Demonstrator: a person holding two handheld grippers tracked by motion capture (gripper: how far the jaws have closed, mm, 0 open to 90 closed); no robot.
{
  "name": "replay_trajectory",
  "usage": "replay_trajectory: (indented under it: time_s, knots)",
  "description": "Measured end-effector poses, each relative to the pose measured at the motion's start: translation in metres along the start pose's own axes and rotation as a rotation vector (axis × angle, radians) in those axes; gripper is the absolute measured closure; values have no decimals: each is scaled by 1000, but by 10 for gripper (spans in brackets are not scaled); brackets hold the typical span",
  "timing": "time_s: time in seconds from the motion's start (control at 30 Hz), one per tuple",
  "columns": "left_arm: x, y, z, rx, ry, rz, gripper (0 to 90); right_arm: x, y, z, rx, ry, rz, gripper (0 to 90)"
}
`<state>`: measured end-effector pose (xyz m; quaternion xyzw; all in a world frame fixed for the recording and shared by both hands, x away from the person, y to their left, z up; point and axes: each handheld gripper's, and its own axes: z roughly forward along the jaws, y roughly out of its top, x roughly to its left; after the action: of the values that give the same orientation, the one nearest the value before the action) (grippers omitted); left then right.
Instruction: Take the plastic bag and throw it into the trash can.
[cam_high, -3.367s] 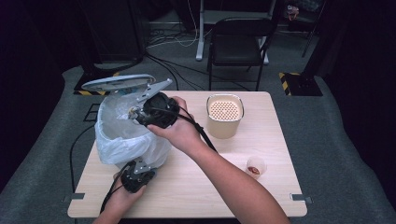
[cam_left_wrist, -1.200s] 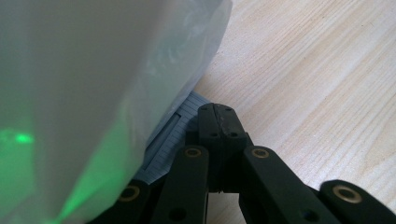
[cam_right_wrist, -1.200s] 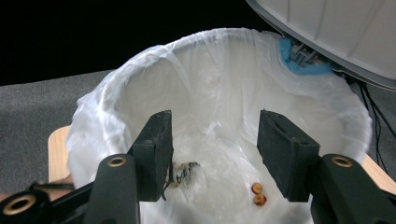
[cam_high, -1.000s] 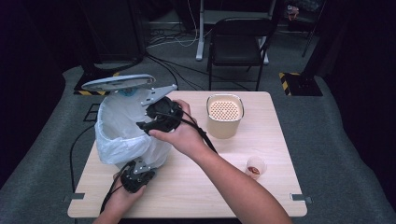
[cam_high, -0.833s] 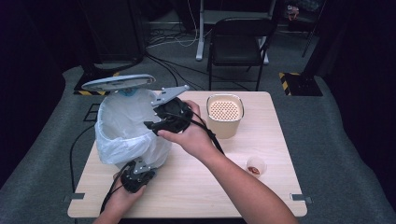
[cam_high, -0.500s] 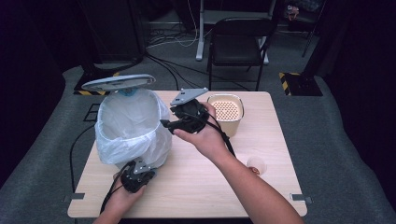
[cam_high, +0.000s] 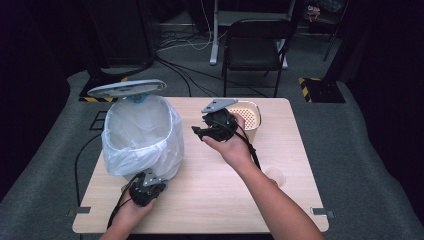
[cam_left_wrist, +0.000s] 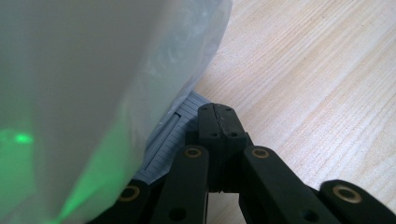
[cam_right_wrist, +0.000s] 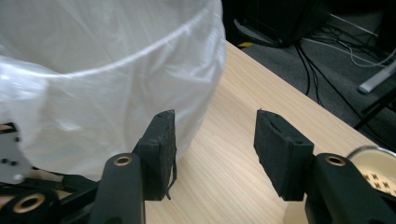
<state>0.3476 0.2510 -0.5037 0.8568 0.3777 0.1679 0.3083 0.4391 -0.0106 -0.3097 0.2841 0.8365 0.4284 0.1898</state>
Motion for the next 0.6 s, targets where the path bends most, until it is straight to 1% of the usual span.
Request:
replay_trajectory:
  time_s: [0.17, 0.23, 0.3, 0.37, 0.43, 0.47, 0.53, 0.57, 0.6]
  knots:
    - [0, 0, 0, -1, 1, 0, 900, -13, -11, 7, 22, -23, 40, 485]
    - [0, 0, 0, -1, 1, 0, 900, -18, -14, 10, 28, -40, 40, 487]
    - [0, 0, 0, -1, 1, 3, 900, -22, -17, 13, 32, -48, 51, 487]
    - [0, 0, 0, -1, 1, 4, 900, -27, -19, 14, 36, -62, 45, 487]
    - [0, 0, 0, 0, 2, 3, 900, -28, -20, 14, 37, -67, 49, 487]
    - [-1, 0, 0, -6, -1, -6, 900, -30, -21, 14, 38, -74, 55, 488]
    - [-1, 0, 0, -7, -1, -11, 900, -36, -24, 15, 40, -90, 70, 492]
    - [-1, 0, 1, -7, -1, -12, 900, -38, -25, 15, 50, -96, 81, 492]
    - [-1, 0, 1, -7, -1, -13, 900, -40, -26, 15, 48, -99, 73, 493]
